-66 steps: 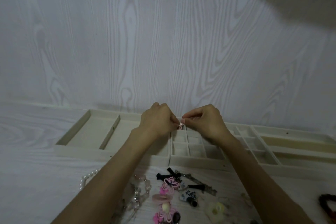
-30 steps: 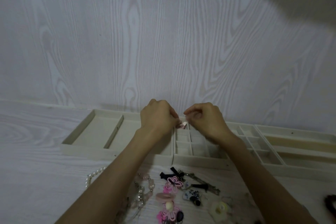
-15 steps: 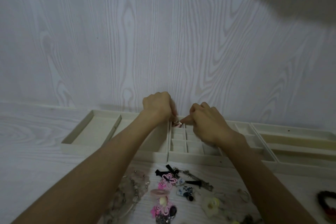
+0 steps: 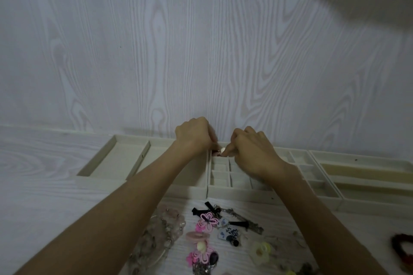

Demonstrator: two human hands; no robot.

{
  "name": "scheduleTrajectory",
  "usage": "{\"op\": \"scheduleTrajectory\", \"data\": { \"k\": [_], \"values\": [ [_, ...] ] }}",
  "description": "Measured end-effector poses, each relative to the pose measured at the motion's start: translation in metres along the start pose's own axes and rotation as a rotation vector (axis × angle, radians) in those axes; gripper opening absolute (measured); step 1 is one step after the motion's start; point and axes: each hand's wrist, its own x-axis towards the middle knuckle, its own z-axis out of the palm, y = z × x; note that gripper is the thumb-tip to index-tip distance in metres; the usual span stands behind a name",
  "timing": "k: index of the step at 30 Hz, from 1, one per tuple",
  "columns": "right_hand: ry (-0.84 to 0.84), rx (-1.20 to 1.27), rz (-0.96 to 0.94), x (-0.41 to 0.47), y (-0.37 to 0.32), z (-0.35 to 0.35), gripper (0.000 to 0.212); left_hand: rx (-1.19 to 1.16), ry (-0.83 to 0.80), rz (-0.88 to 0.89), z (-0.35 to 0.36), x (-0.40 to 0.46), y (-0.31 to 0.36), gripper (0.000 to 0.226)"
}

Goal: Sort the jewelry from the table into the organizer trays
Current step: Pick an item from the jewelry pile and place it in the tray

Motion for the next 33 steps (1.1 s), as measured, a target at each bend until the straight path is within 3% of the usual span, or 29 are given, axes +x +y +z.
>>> {"op": "scheduleTrajectory", "data": {
  "k": [7,17,22,27,33],
  "values": [
    [-0.024,0.178,0.085,0.004,0.011,0.0,0.051,-0.006,-0.039,-0.035,0.0,0.005,0.0,0.024],
    [0.064,-0.145,0.045,-0.001,-0.001,0.0,0.052,0.018,-0.054,-0.113,0.0,0.015,0.002,0.038],
    [0.128,-0.116,0.058,0.0,0.003,-0.007,0.057,0.093,-0.147,0.06,-0.012,0.006,0.005,0.021],
    [0.077,-0.124,0.017,-0.003,0.003,-0.006,0.056,0.379,-0.17,0.379,-0.021,-0.01,-0.005,0.035],
    [0.034,-0.159,0.035,-0.002,0.0,-0.001,0.05,0.562,-0.126,0.483,-0.011,-0.018,-0.014,0.041]
  ]
}}
